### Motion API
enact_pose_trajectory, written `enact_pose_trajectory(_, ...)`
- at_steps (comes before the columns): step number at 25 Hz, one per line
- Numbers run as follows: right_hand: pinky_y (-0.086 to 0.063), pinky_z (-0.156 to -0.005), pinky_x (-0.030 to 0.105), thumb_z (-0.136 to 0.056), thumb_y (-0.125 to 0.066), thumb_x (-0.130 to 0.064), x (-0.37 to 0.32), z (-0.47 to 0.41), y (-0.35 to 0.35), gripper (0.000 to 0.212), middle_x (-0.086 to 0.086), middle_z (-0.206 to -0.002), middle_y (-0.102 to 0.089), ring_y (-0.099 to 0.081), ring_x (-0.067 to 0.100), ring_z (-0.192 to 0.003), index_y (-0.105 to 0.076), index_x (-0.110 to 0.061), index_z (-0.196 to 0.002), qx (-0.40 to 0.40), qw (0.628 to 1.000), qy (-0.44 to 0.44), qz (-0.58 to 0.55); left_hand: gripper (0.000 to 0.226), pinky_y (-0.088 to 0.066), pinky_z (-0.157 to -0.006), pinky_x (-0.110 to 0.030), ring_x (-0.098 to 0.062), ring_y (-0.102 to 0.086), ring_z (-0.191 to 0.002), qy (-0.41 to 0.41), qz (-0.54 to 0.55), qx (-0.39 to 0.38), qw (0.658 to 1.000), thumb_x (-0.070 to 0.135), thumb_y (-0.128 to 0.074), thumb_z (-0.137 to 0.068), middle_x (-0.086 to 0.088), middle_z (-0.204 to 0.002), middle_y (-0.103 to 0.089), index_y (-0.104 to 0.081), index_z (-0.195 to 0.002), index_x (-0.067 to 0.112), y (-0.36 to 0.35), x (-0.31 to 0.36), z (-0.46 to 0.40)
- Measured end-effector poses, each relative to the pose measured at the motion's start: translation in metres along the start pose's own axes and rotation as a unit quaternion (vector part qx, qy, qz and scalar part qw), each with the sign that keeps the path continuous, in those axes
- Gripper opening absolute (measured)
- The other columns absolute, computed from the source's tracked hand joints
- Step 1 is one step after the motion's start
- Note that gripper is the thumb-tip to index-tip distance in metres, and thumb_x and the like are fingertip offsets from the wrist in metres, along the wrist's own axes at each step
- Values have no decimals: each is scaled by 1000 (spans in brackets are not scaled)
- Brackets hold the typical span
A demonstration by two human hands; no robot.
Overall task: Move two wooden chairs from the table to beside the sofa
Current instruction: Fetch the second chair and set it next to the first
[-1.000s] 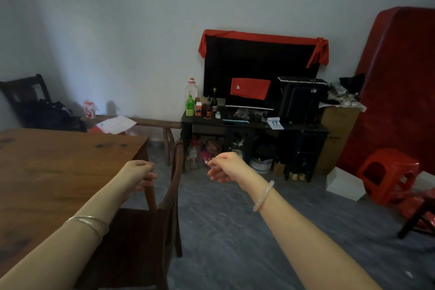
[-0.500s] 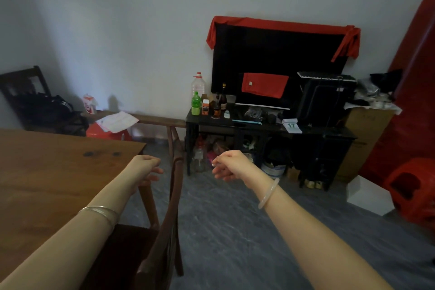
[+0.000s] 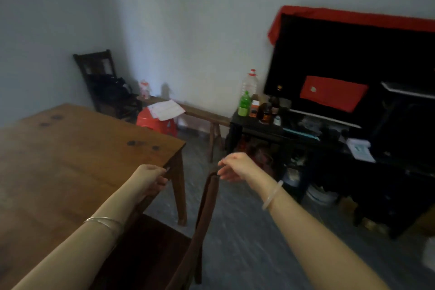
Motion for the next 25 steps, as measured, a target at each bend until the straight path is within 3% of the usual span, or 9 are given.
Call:
enact_pose_trajectory(3,-43,-48,17,-96,-43,-18,5,-57,-24,24,1,-60,-66,-60,7,-39,-55,-18,-76,-49,998,-6,35,13,-37,-35,-11,-18,-54,-53,41,-1,74,996,20,-49,-97,-5,-71,-63,-58,-94,11,20,-20,-9)
enact_pose_trajectory(5,-43,-50,18,-96,-43,-18,10,-91,-35,23,1,-56,-66,-61,11,-44,-54,-19,-75,-82,995,-8,57,16,-40,-42,-16,-18,-55,-53,68,6,112,991,20,-48,-97,-4,-70,-63,-58,-89,12,27,-33,-12)
enact_pose_trajectory(8,-43,-55,23,-94,-48,-17,18,-137,-49,18,3,-57,-68,-62,18,-54,-55,-16,-78,-146,985,-4,90,14,-41,-52,-22,-20,-58,-57,109,35,172,978,20,-48,-97,-5,-74,-64,-59,-100,11,28,-53,-8)
enact_pose_trajectory(13,-48,-58,28,-92,-52,-11,37,-205,-66,12,2,-46,-67,-62,20,-55,-61,-4,-89,-246,953,7,178,32,-40,-46,-19,-22,-58,-64,188,68,217,956,22,-50,-96,-13,-96,-68,-59,-120,3,5,-75,15)
enact_pose_trajectory(16,-49,-51,25,-92,-55,-12,58,-238,-67,14,6,-52,-70,-63,22,-57,-62,-1,-98,-273,939,-19,208,34,-48,-68,-27,-20,-64,-77,234,46,194,952,31,-49,-96,-6,-102,-70,-59,-123,13,-25,-85,25)
enact_pose_trajectory(18,-52,-58,30,-90,-56,-14,80,-248,-65,15,13,-74,-72,-64,26,-72,-62,-4,-100,-295,926,-65,225,36,-52,-78,-31,-17,-68,-83,264,34,158,951,35,-49,-96,-1,-103,-71,-58,-126,17,-47,-94,27)
enact_pose_trajectory(20,-52,-58,31,-89,-58,-17,101,-251,-63,15,14,-92,-66,-62,24,-79,-64,-7,-100,-332,906,-94,246,39,-53,-73,-27,-13,-70,-83,283,24,133,949,39,-50,-94,4,-100,-72,-58,-128,21,-62,-106,27)
enact_pose_trajectory(22,-50,-61,34,-91,-56,-19,119,-246,-65,18,12,-91,-62,-59,24,-77,-60,-7,-103,-370,893,-137,215,40,-51,-68,-25,-11,-69,-82,306,1,126,944,42,-50,-93,7,-95,-70,-57,-127,23,-68,-121,30)
enact_pose_trajectory(25,-49,-80,44,-93,-53,-18,133,-236,-69,20,15,-104,-58,-58,29,-85,-54,-8,-110,-394,890,-173,151,46,-54,-75,-30,-13,-68,-85,371,-70,121,918,45,-49,-92,9,-90,-67,-56,-130,20,-60,-155,49)
Point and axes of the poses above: each hand's wrist, its own z-axis away from the middle knuckle, its own y-axis out of the back of the hand, x = y × z, the point moved 4 cm from there along -z, towards the middle knuckle
